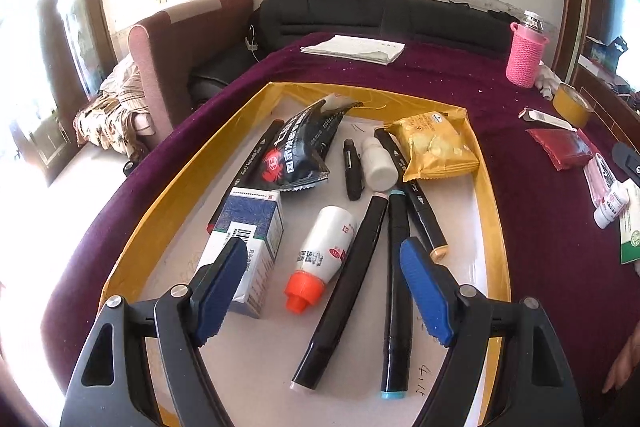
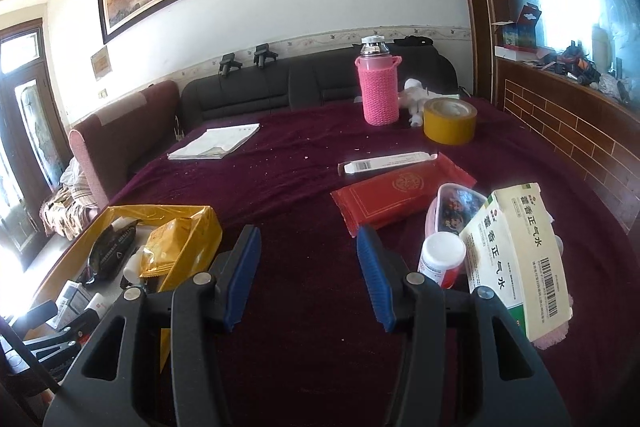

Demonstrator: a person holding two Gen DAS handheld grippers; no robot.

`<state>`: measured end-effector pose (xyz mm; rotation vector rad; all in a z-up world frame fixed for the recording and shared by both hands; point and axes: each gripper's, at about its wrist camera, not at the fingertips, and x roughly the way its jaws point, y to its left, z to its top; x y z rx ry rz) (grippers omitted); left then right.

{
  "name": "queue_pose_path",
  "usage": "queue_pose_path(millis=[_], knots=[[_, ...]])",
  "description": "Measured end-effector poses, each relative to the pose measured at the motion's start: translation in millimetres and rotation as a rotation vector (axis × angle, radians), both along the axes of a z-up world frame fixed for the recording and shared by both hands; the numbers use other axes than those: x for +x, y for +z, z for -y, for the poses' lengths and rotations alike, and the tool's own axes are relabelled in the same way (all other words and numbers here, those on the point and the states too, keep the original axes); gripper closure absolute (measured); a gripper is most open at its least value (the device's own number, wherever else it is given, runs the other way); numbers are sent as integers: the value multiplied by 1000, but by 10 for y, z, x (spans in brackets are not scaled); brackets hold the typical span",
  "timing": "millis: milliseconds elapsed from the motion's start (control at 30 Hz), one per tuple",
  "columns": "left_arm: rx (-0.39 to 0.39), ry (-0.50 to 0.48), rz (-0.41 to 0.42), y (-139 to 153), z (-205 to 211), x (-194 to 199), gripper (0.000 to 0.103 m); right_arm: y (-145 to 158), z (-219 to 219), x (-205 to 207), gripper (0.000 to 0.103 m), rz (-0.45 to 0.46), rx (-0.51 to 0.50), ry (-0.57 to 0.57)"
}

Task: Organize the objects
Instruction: 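Move both grippers back toward the remaining pink pouch and boxes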

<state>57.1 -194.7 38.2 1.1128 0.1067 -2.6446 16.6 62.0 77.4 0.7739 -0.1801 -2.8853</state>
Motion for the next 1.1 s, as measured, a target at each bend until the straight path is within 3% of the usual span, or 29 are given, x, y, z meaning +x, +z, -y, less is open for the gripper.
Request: queue_pose_path(millis=[100,300,567,733,900,1100], knots=[[42,-38,-31,63,20,34,29,-31,-27,-3,55,-1,20,-27],[161,-74,-170,402,57,289,29,-94,21,-59,55,25,54,-27],[177,-167,-323,807,-27,446,29,-247,156,-167,55,87,122,9],[186,-234,-337,812,17,345,29,-360,282,-256,51,116,191,38],[238,-297,-314,782,70,150,29,-468,552,-369,51,157,282,144],[314,-350,-289,763,48,-89,29,-543,486,-436,51,214,227,182]])
